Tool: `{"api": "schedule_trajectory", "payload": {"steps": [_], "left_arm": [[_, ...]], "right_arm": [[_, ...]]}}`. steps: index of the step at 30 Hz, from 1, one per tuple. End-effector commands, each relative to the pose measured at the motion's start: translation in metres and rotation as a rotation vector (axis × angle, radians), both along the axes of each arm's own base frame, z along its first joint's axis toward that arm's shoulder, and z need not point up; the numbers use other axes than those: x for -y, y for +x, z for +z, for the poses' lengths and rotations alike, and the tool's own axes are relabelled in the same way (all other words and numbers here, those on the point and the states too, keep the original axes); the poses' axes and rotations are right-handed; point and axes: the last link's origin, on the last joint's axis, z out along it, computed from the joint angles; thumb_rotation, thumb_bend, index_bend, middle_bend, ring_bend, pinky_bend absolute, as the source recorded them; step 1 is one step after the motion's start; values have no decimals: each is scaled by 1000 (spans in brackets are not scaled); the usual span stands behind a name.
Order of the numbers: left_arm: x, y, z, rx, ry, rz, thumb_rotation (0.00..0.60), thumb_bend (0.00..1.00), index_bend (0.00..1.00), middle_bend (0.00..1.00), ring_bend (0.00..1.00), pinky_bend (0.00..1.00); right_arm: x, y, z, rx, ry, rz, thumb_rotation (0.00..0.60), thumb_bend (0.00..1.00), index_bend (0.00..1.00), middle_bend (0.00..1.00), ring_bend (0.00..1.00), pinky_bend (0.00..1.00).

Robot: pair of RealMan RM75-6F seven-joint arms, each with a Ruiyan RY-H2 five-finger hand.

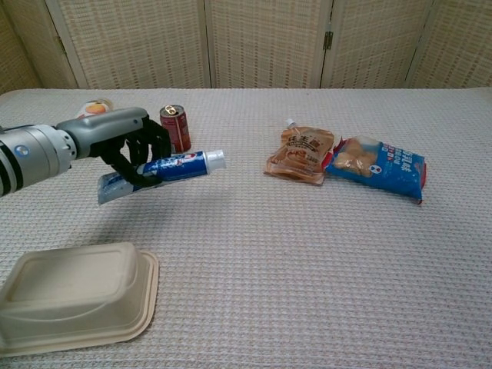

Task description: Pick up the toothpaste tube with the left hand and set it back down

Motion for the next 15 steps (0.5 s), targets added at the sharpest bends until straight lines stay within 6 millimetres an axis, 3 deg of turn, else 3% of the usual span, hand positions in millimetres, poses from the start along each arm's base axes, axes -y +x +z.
{"api": "schedule_trajectory", "payload": {"steps": [1,2,5,9,10,12,13,15], "left_arm": [[-1,-9,-8,-88,-12,58,600,494,375,497,388,394],[-1,-10,-8,-106,-16,63,600,422,295,426,324,359],[1,-14,-8,-141,-18,74,600,331,115,263,191,279],[5,-17,2,-117,8,86,600,315,40,186,137,235],[5,-19,7,-116,20,84,600,315,42,186,136,235],[7,-25,20,-119,57,79,600,315,55,186,137,234],[9,-27,26,-116,75,82,600,314,64,186,139,234],[13,-36,43,-112,121,98,600,311,89,186,148,232]], "right_arm": [[-3,-15,6,-52,-28,-27,240,150,0,0,0,0],[-4,-19,8,-72,-38,-31,240,150,0,0,0,0],[-7,-29,14,-114,-73,-46,242,151,0,0,0,0],[-16,-45,22,-176,-105,-77,252,150,0,0,0,0],[-18,-49,24,-189,-115,-87,312,151,0,0,0,0],[-23,-62,28,-258,-156,-114,517,152,0,0,0,0],[-25,-68,29,-307,-171,-129,579,153,0,0,0,0],[-31,-82,32,-420,-200,-160,600,153,0,0,0,0]]}}
